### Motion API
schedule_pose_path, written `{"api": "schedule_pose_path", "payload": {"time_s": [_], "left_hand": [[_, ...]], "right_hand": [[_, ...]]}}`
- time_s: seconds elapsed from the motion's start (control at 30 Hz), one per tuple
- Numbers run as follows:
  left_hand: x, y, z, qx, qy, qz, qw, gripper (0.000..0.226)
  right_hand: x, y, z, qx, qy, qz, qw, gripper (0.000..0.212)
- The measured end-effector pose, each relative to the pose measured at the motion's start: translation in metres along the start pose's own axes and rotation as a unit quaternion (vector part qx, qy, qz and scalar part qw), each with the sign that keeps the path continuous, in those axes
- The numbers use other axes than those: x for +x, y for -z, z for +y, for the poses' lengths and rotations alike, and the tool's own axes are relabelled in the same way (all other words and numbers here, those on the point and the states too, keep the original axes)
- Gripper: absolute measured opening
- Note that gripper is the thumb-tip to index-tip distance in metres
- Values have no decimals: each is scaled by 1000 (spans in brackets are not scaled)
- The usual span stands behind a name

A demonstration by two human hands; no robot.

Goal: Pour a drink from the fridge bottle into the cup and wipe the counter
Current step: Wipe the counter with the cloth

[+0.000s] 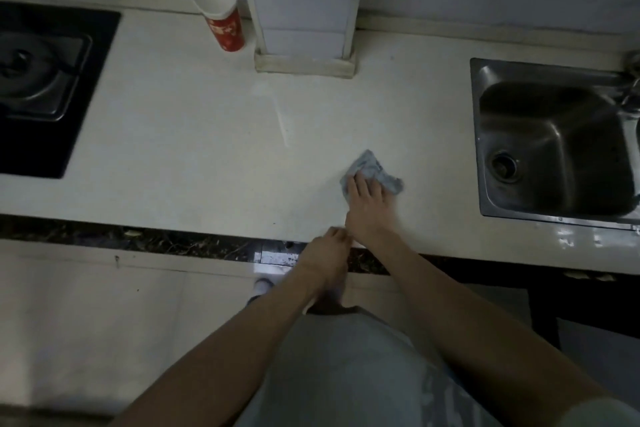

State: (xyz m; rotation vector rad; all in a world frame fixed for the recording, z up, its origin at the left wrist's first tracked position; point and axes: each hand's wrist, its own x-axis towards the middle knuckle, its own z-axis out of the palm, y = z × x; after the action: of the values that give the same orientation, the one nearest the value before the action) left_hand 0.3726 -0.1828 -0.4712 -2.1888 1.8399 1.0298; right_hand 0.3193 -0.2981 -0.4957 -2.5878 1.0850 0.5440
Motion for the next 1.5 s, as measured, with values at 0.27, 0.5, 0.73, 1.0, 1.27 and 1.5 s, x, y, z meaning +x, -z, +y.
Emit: {"api": "schedule_pose_path", "payload": {"time_s": [0.27, 0.5, 0.73, 1.0, 1.27, 1.5], "left_hand": [[-8, 0, 1, 53, -20, -21, 998, 53], [-12, -15, 0, 69, -16, -12, 997, 63], [-6, -26, -6, 59, -19, -9, 998, 64], [-2, -29, -11, 52, -30, -21, 998, 66], [3, -18, -5, 50, -32, -37, 998, 65], [2, -10, -13, 50, -47, -60, 996, 61]], "right_hand": [[-14, -13, 8, -26, 13, -15, 999, 79], [-62, -39, 20, -43, 5, -2, 999, 75], [-102, -54, 43, -40, -42, 10, 998, 77], [-109, -54, 53, -12, -112, -22, 993, 76], [-98, -49, 52, 40, -123, -84, 988, 83], [-97, -51, 58, 53, -109, -85, 989, 87]]}}
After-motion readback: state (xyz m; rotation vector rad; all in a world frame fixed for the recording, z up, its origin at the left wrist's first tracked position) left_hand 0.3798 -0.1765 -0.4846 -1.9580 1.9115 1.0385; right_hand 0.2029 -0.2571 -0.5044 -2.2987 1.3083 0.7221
